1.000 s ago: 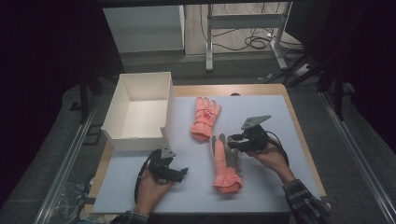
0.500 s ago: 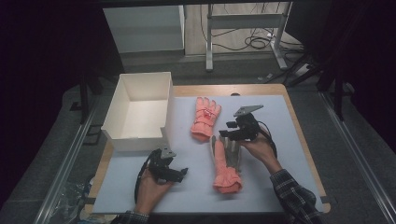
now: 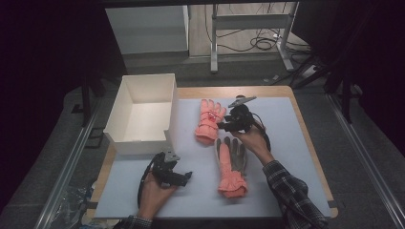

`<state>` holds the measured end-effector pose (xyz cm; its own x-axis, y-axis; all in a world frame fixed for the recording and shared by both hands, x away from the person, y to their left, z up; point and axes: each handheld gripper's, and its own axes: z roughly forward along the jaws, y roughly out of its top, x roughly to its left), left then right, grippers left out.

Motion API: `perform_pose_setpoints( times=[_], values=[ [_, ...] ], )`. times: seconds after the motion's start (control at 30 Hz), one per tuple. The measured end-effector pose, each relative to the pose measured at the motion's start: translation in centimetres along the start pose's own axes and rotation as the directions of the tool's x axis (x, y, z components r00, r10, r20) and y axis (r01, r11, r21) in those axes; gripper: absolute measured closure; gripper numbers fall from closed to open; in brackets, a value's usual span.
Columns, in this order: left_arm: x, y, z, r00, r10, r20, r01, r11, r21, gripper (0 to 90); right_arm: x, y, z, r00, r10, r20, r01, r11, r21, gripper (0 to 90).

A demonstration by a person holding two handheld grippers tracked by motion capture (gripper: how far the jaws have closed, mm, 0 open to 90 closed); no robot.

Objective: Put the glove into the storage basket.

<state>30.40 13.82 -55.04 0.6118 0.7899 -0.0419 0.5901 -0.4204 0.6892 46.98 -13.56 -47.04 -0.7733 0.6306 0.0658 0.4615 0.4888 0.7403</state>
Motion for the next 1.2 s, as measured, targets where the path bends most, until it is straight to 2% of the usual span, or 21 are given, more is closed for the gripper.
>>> perform_pose_setpoints(
  times=[0.13, 0.33, 0.63, 0.73, 0.9, 0.97, 1.03, 1.1, 1.2],
  values=[
    [0.0, 0.0, 0.0, 1.0, -0.001, 0.0, 0.001, 1.0, 0.0, 1.6, -0.4, 0.8, 1.0, 0.9998, 0.018, 0.0, -0.018, 1.0, -0.004, 50.1],
    [0.0, 0.0, 0.0, 1.0, -0.001, 0.0, 0.001, 1.0, 0.0, 1.6, -0.6, 2.0, 2.6, 0.9999, 0.003, 0.011, -0.003, 1.0, 0.002, 49.0],
    [0.0, 0.0, 0.0, 1.0, -0.002, 0.001, 0.002, 1.0, 0.0, 1.6, -0.7, 3.0, 5.0, 0.9996, 0.021, 0.02, -0.021, 1.0, 0.009, 37.5],
    [0.0, 0.0, 0.0, 1.0, -0.003, 0.001, 0.003, 1.0, -0.001, 1.6, -0.8, 3.1, 6.0, 0.9991, 0.035, 0.023, -0.035, 0.999, 0.027, 33.1],
    [0.0, 0.0, 0.0, 1.0, -0.002, 0.001, 0.002, 1.0, -0.001, 1.6, -1.0, 3.0, 7.5, 0.9985, 0.045, 0.031, -0.048, 0.996, 0.077, 32.1],
    [0.0, 0.0, 0.0, 1.0, -0.002, 0.001, 0.002, 1.0, -0.001, 1.6, -1.2, 2.8, 8.1, 0.9983, 0.053, 0.024, -0.055, 0.993, 0.106, 38.8],
    [0.0, 0.0, 0.0, 1.0, -0.002, 0.001, 0.002, 1.0, -0.001, 1.6, -1.3, 2.7, 8.4, 0.9978, 0.053, 0.04, -0.057, 0.992, 0.116, 46.4],
    [0.0, 0.0, 0.0, 1.0, -0.002, 0.001, 0.002, 1.0, -0.001, 1.6, -1.4, 2.4, 8.6, 0.9973, 0.067, 0.031, -0.07, 0.992, 0.109, 51.8],
    [0.0, 0.0, 0.0, 1.0, -0.002, 0.001, 0.002, 1.0, -0.001, 1.6, -1.3, 2.4, 8.6, 0.9977, 0.059, 0.034, -0.063, 0.992, 0.113, 66.1]
  ],
)
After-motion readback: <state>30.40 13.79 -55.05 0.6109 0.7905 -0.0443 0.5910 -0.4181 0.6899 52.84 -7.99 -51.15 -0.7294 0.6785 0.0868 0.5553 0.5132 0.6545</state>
